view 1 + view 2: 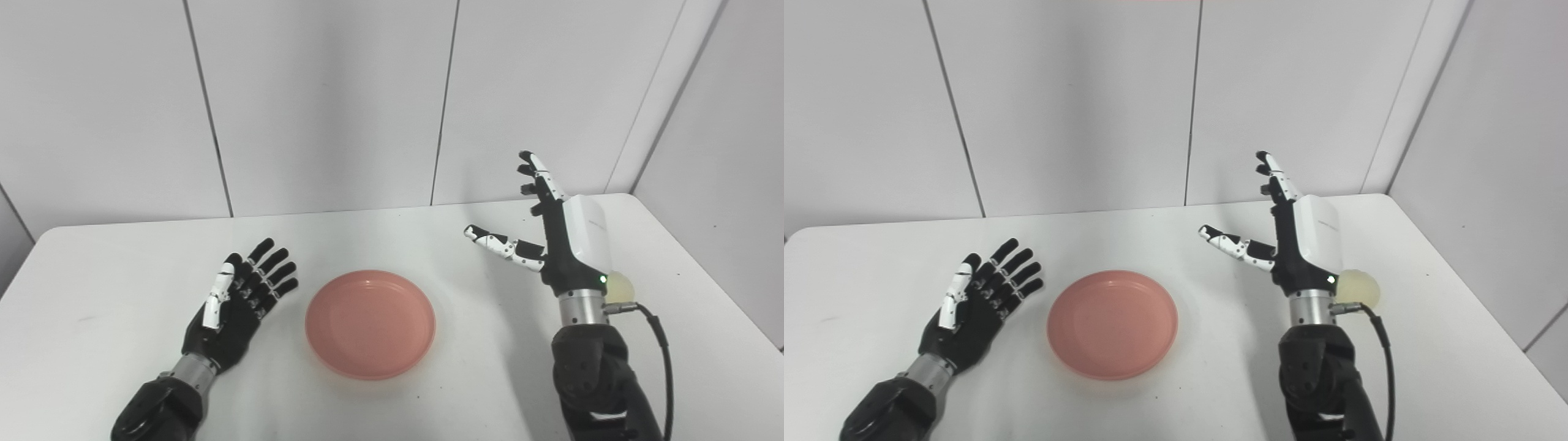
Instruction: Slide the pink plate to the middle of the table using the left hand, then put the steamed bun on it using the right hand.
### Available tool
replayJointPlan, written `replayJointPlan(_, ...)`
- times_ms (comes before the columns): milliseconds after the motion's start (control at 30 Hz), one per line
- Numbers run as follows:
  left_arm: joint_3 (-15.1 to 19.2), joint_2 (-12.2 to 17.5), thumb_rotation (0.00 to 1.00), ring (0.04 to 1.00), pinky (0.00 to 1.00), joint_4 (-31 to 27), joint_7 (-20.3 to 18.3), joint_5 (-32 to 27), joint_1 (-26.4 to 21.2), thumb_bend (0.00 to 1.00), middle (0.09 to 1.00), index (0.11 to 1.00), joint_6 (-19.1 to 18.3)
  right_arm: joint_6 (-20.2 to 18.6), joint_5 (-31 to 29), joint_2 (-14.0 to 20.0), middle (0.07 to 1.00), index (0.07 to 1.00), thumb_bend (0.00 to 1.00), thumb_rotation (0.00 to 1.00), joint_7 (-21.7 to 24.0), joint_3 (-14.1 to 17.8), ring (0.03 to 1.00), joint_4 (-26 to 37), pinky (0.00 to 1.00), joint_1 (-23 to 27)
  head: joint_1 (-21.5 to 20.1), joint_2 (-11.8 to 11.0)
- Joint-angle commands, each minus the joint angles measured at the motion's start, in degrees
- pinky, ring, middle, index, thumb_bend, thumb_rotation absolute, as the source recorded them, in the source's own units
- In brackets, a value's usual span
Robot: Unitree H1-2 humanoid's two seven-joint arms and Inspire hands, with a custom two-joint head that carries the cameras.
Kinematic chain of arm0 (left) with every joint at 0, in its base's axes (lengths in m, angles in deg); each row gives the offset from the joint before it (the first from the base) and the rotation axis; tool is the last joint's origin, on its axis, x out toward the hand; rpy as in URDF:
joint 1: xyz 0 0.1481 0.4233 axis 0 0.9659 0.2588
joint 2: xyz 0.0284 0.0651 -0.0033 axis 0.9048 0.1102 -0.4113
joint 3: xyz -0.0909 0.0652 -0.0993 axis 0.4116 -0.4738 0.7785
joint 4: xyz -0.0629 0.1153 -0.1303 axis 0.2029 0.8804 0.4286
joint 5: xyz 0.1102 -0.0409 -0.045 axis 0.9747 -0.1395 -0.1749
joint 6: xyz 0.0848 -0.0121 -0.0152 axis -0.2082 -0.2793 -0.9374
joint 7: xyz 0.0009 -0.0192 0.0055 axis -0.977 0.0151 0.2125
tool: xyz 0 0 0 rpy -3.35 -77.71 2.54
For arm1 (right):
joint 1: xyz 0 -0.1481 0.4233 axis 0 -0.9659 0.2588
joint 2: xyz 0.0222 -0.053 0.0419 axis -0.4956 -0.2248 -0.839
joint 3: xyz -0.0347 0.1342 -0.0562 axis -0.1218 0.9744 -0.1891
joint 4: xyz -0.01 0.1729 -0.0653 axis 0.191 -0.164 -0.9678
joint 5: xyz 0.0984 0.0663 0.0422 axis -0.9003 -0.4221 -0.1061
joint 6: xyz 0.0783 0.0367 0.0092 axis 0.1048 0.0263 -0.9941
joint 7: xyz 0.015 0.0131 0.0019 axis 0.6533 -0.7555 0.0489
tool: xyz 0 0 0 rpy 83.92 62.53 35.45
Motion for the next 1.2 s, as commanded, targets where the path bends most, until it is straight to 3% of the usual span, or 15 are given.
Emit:
replayJointPlan(0, 0.4, 1.7, 0.93, 0.881, 0.86, 8.3, 0.8, 1.7, 6.8, 0.50, 0.904, 0.912, -2.2, -3.4, 3.5, 0.7, 0.832, 0.879, 0.83, 0.50, 1.5, 0.4, 0.740, 3.4, 0.57, 1.8, -0.6, 0.0)
replayJointPlan(233, 1.3, 2.9, 0.91, 0.876, 0.85, 13.0, -1.3, 1.5, 5.3, 0.51, 0.901, 0.912, -0.1, -10.0, 9.4, 2.2, 0.846, 0.863, 0.85, 0.48, 4.1, 3.7, 0.779, 4.7, 0.62, 1.5, -2.7, -0.3)
replayJointPlan(467, 2.5, 3.6, 0.88, 0.858, 0.83, 16.6, -3.0, 1.3, 4.2, 0.52, 0.884, 0.896, 1.3, -10.9, 15.9, 0.4, 0.824, 0.825, 0.83, 0.40, 12.4, 11.1, 0.752, 7.0, 0.57, 2.0, -4.3, -0.4)
replayJointPlan(667, 2.8, 3.9, 0.87, 0.857, 0.82, 17.5, -3.7, 1.5, 3.9, 0.52, 0.886, 0.894, 1.8, -10.9, 20.5, -0.5, 0.818, 0.815, 0.84, 0.34, 20.0, 14.6, 0.738, 8.7, 0.54, 2.2, -4.8, 0.0)
replayJointPlan(800, 3.0, 4.2, 0.86, 0.853, 0.82, 17.1, -3.8, 1.4, 4.2, 0.53, 0.880, 0.886, 1.7, -10.9, 20.8, -0.5, 0.802, 0.799, 0.84, 0.30, 21.4, 15.8, 0.735, 8.7, 0.55, 1.5, -5.5, 0.5)
replayJointPlan(1067, 3.3, 5.0, 0.84, 0.840, 0.80, 17.8, -4.3, 1.2, 4.1, 0.53, 0.872, 0.879, 1.9, -10.7, 16.6, 1.8, 0.829, 0.803, 0.86, 0.34, 20.4, 16.4, 0.790, 5.2, 0.63, -1.3, -6.4, 1.3)
replayJointPlan(1167, 3.5, 5.3, 0.83, 0.835, 0.79, 18.1, -4.4, 1.0, 4.0, 0.53, 0.868, 0.877, 1.8, -10.6, 15.4, 2.9, 0.816, 0.794, 0.87, 0.39, 19.7, 15.8, 0.762, 2.9, 0.61, -1.5, -7.0, 1.6)
